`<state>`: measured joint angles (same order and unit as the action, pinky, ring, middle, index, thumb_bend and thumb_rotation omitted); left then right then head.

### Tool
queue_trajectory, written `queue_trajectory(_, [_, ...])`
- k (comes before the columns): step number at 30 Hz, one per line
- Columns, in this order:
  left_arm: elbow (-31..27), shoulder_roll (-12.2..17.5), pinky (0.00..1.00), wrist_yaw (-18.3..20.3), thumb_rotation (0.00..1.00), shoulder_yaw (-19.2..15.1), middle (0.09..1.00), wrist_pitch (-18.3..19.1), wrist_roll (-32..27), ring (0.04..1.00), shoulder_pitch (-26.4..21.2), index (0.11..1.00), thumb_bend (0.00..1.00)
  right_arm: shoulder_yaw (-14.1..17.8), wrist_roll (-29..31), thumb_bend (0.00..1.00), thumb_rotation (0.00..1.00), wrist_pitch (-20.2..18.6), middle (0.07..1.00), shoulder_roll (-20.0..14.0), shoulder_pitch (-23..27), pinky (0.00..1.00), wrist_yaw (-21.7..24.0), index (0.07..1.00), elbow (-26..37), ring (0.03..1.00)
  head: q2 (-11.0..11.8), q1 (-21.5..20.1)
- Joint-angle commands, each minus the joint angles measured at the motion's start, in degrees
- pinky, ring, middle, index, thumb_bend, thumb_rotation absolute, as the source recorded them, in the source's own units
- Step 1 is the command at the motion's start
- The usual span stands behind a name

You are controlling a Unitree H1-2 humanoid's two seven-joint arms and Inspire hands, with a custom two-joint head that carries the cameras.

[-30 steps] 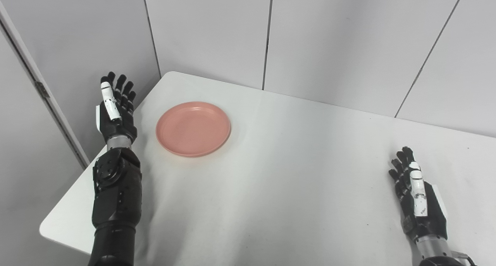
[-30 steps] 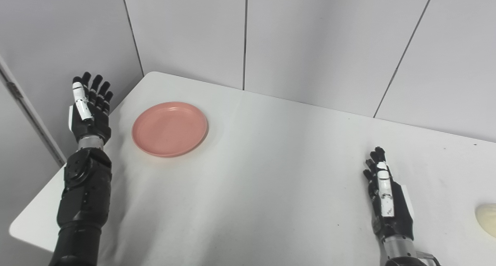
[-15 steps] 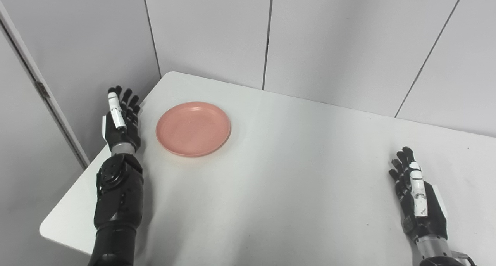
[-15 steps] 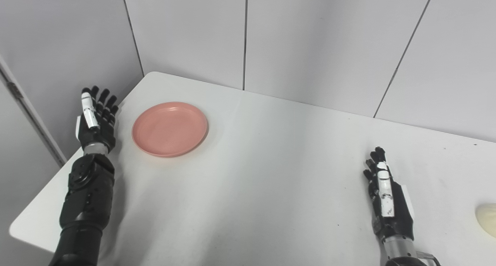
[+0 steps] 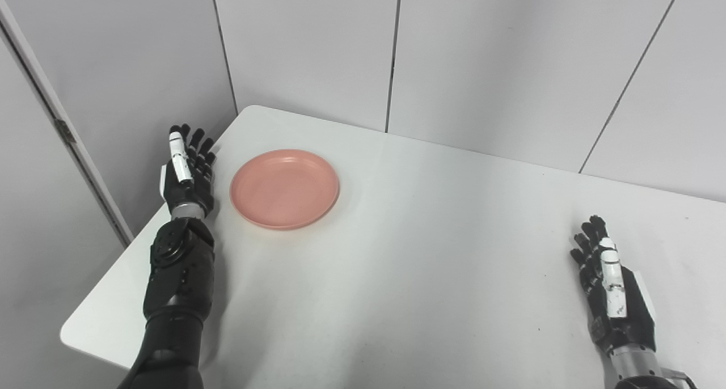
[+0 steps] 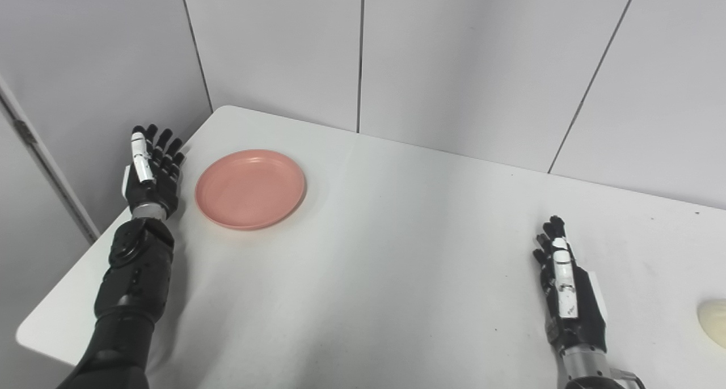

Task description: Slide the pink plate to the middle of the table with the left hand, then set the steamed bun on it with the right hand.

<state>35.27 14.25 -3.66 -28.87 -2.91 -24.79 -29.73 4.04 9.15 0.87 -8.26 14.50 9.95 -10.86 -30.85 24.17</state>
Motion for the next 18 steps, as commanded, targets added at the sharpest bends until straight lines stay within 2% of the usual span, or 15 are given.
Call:
queue_trajectory(1, [2.6,-0.5,0.99,0.5,1.0,0.8,0.936,1.0,-0.5,0.921,-0.2,0.932,0.43,0.5,-0.5,0.16,1.0,0.3,1.0,-1.0,-2.4,1.0,-0.4,1.0,-1.5,0.996,0.0,-0.1])
queue_trajectory(5, [3.8,-0.9,1.0,1.1,1.0,1.9,0.943,1.4,-0.1,0.929,-0.5,0.942,0.43,0.6,-0.5,0.16,1.0,0.0,0.998,-0.9,-2.4,1.0,-0.4,1.0,-1.4,0.993,-0.1,-0.2])
queue_trajectory(10, [4.8,-1.6,0.93,1.7,1.0,3.8,0.923,2.0,0.3,0.898,-1.0,0.92,0.44,0.5,-0.7,0.16,1.0,0.1,1.0,-0.9,-2.4,1.0,-0.3,1.0,-1.4,0.996,-0.1,-0.4])
queue_trajectory(18, [5.7,-2.6,0.95,4.1,1.0,6.8,0.935,2.8,0.4,0.914,-1.5,0.933,0.45,0.5,-0.8,0.16,1.0,-0.7,0.996,-0.5,-2.8,1.0,-0.7,1.0,-0.3,0.991,-0.3,-1.0])
